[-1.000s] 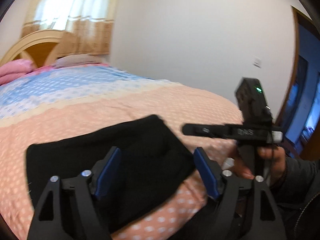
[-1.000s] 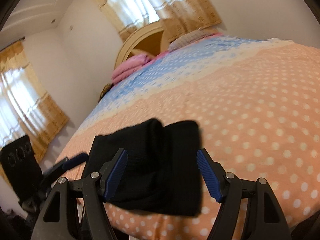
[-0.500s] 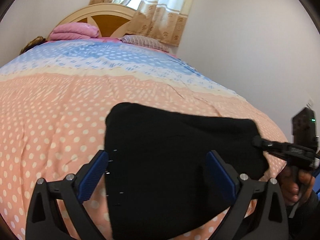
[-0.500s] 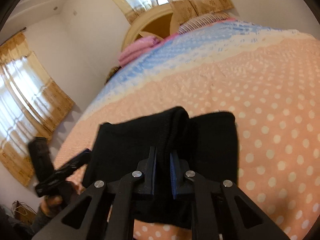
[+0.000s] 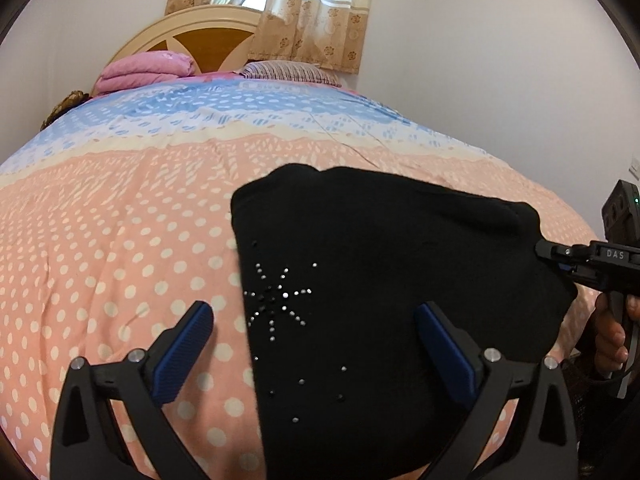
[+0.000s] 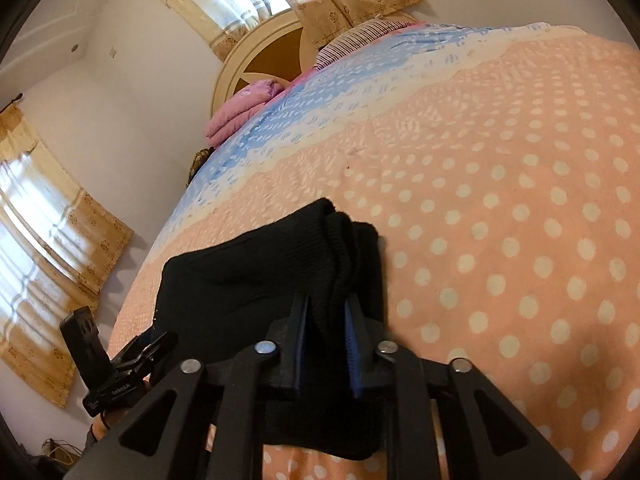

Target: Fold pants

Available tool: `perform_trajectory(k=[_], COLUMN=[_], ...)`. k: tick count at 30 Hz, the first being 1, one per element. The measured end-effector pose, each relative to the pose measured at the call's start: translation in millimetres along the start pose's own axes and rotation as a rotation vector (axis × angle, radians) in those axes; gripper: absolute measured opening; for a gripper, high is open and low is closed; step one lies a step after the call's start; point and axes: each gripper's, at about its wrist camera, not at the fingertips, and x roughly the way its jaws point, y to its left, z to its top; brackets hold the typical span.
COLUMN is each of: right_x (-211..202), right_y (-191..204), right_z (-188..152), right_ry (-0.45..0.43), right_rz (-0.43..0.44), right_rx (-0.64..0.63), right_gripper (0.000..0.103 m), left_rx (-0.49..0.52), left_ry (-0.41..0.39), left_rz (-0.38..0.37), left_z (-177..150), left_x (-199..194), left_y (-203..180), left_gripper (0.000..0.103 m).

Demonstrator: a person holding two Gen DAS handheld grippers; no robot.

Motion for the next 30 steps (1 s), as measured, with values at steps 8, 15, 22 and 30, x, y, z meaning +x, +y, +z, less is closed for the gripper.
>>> perform_trajectory(k=[8, 15, 22, 30], right_x=[-29, 10, 0, 2], right_y=[61, 65, 67, 80], right_z=[0, -44, -34, 5], right_ry=[-0.106, 0.106, 0.093, -0.038], right_rz=[0.043, 0.045, 0.072, 0.077], right_rx=[-0.208, -0.304, -0.275, -0.3], right_gripper=[0.046, 0.047, 0.047, 0.048], left_rx=[0.042, 0.012, -0.014, 0.043], left_ry=[-0.036, 0.013, 0.027, 0.007], left_rz=[0.053, 0.031, 0.01, 0.035], left_z=[12, 6, 5, 19], left_x=[-6, 8, 9, 6], left_y=[-3, 3, 5, -6], left_gripper=[0.103, 0.103, 0.103, 0.103])
